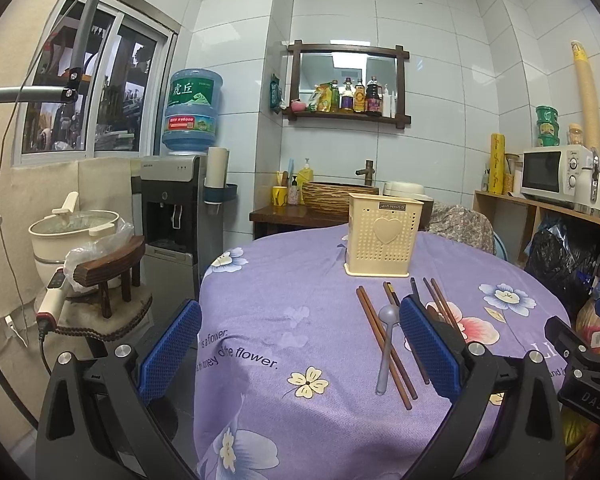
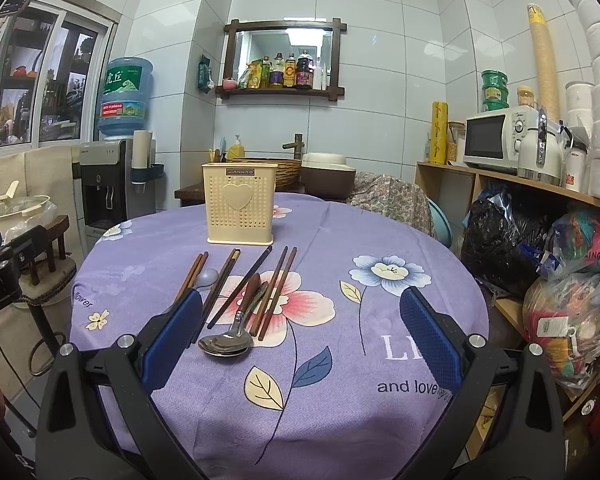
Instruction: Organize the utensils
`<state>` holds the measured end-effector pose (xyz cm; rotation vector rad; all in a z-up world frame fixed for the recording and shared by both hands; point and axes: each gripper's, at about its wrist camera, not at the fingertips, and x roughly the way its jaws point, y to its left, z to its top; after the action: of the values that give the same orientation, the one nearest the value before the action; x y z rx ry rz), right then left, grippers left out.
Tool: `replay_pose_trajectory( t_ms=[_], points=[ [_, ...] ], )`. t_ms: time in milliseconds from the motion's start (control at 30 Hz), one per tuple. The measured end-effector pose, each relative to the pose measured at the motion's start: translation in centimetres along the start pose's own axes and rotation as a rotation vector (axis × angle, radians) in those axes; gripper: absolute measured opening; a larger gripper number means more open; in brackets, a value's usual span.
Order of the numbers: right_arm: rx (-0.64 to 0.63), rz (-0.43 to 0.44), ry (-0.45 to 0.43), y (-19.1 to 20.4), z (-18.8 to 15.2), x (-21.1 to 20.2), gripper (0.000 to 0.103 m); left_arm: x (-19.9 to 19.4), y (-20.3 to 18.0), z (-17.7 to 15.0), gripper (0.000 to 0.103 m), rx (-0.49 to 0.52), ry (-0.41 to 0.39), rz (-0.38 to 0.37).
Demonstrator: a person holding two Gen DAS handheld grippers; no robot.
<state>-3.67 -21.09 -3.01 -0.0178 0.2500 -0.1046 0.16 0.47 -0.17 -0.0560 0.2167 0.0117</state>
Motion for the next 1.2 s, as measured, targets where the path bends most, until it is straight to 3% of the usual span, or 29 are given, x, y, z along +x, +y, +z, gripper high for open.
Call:
replay_pose_trajectory(
  t_ms=[1200],
  points=[
    [0.002, 0.010, 0.013, 0.09, 0.08, 0.07, 0.098, -0.21, -0.21, 0.02, 0.098, 0.007, 0.002, 0.006]
  ],
)
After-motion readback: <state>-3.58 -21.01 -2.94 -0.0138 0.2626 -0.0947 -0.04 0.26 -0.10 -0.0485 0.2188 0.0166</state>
